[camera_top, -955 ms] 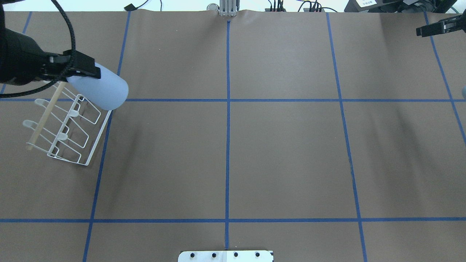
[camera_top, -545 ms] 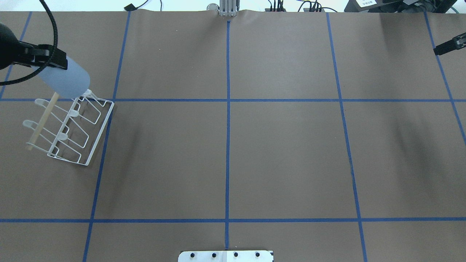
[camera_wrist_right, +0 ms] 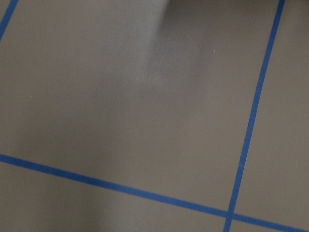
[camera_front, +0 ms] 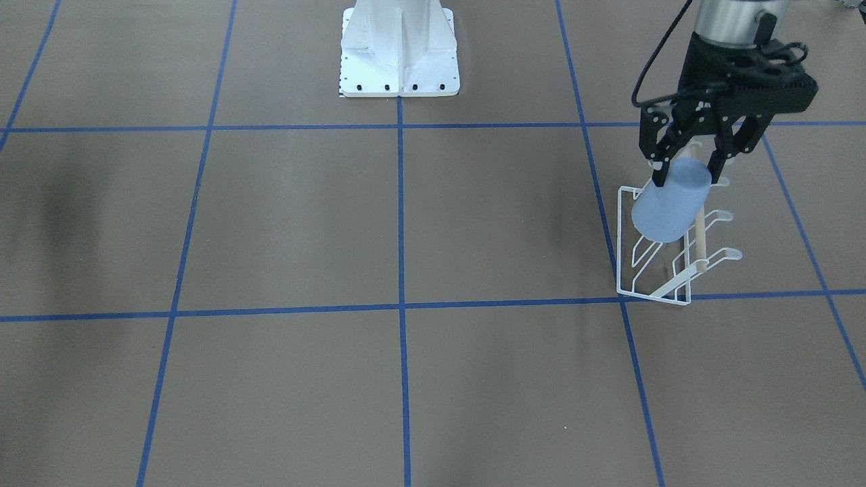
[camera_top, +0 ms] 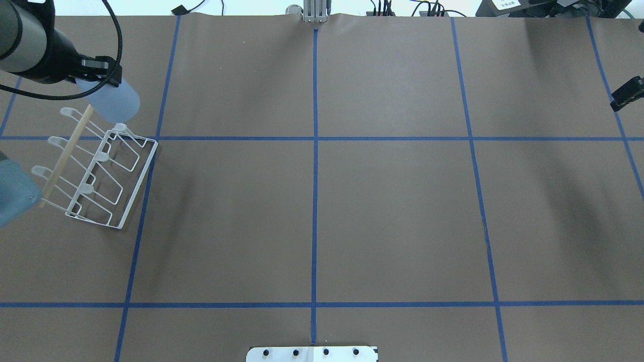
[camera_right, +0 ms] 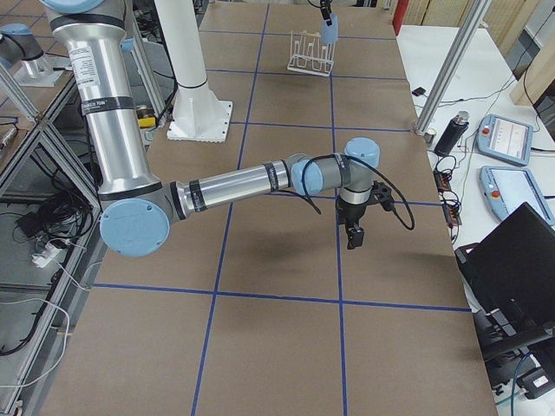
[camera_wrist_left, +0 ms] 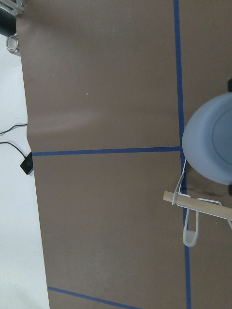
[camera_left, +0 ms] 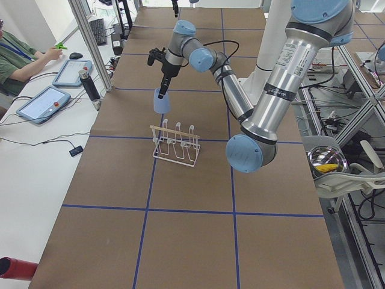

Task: Hang cup on cup holder
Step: 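Lower the cup onto the rack's top hook with the left gripper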

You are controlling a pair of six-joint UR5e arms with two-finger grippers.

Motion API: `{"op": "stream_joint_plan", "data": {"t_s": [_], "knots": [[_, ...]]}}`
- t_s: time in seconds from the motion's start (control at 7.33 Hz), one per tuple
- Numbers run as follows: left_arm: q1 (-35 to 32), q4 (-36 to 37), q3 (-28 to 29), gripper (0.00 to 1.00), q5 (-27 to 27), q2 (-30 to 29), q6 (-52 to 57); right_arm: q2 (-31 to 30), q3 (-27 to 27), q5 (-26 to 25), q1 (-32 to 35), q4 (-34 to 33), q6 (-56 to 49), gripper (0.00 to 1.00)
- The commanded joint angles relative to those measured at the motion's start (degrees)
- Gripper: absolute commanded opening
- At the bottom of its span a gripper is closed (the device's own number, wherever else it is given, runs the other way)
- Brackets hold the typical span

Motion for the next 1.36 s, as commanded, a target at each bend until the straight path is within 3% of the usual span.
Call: {"op": "stream_joint_plan", "data": {"t_s": [0.0, 1.23], "knots": [[0.0, -3.7, 3.3, 0.0, 0.0, 0.1, 0.0, -0.1, 1.1, -0.3, 0.1, -6.7, -3.4, 1.0], [0.4, -3.8, 4.3, 0.0, -0.3, 3.4, 2.6, 0.2, 1.1, -0.2, -0.3, -8.4, -3.2, 1.0]]}}
